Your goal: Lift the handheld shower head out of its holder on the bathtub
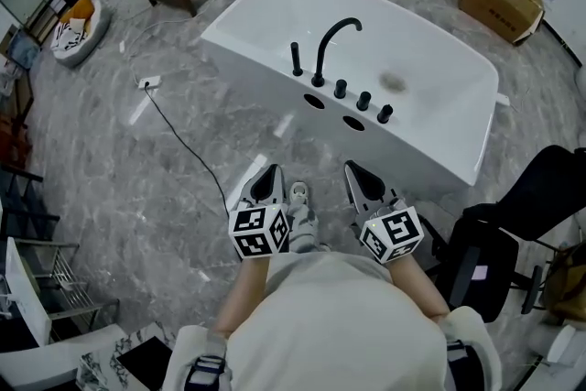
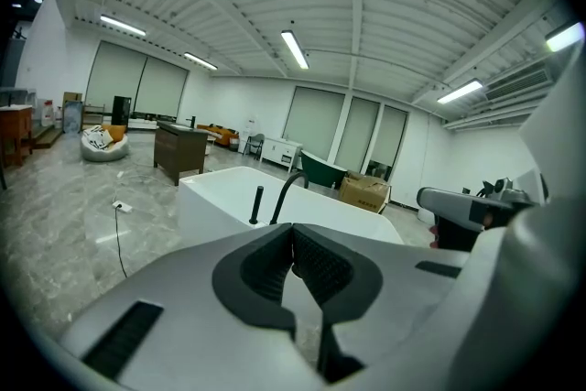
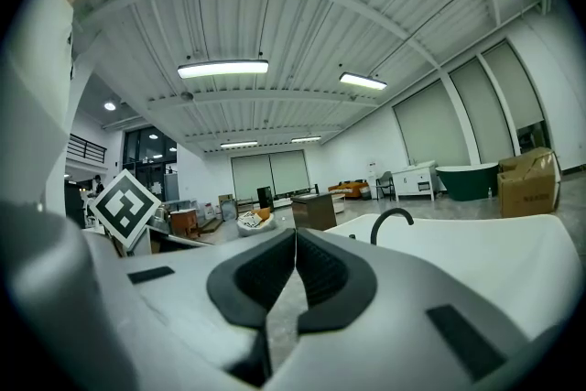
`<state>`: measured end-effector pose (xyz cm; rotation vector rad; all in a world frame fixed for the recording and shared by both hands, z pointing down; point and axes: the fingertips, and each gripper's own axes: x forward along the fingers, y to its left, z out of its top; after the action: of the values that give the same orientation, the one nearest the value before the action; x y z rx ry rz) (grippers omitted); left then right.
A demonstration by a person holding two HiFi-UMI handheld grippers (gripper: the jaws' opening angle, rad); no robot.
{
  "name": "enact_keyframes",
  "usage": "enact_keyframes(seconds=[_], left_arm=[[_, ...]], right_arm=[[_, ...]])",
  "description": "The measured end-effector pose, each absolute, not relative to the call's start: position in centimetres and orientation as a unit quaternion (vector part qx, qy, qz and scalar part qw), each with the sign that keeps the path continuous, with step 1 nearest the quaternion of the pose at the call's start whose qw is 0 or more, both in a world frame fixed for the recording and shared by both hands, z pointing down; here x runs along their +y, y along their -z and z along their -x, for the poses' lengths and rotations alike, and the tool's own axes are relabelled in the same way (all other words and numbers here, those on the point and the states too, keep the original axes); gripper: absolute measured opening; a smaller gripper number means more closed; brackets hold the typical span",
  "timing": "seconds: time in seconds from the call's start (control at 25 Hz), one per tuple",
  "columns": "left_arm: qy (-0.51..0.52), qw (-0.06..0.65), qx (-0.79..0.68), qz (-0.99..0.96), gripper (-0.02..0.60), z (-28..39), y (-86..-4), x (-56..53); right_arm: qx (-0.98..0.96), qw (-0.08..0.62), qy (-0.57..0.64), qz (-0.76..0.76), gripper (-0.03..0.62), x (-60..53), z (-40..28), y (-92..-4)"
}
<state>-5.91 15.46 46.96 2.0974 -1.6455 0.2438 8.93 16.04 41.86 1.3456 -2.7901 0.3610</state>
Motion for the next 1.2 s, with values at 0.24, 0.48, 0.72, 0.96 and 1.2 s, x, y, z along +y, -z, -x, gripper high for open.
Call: enact_keyframes(seconds=[0.24, 0.48, 0.72, 0.96, 1.2], left_arm=[[-0.088, 0.228, -0.589, -0.77, 0.021, 6.2, -47.1, 9.9], [-0.09, 0.225, -0.581, -0.777, 0.021, 7.3, -46.7, 4.6], [-0.095, 0.23, -0.575, -0.779, 0.021, 9.3, -47.1, -0.2], [-0.107, 0.236, -0.567, -0.782, 0.021, 11.3, -48.1, -4.6], [-0.123, 0.239, -0.553, -0.789, 0.021, 12.2, -49.8, -8.8]], right_arm=[[-0.889, 0.013, -0.106, -0.446, 0.02, 10.8, -8.9, -41.6], [-0.89, 0.012, -0.093, -0.446, 0.02, 5.6, -7.1, -40.3], [-0.892, 0.012, -0.085, -0.444, 0.02, 0.7, -4.6, -39.6], [-0.889, 0.013, -0.085, -0.449, 0.02, -3.8, -2.6, -39.7], [-0.882, 0.008, -0.084, -0.464, 0.02, -8.0, -1.7, -40.3]])
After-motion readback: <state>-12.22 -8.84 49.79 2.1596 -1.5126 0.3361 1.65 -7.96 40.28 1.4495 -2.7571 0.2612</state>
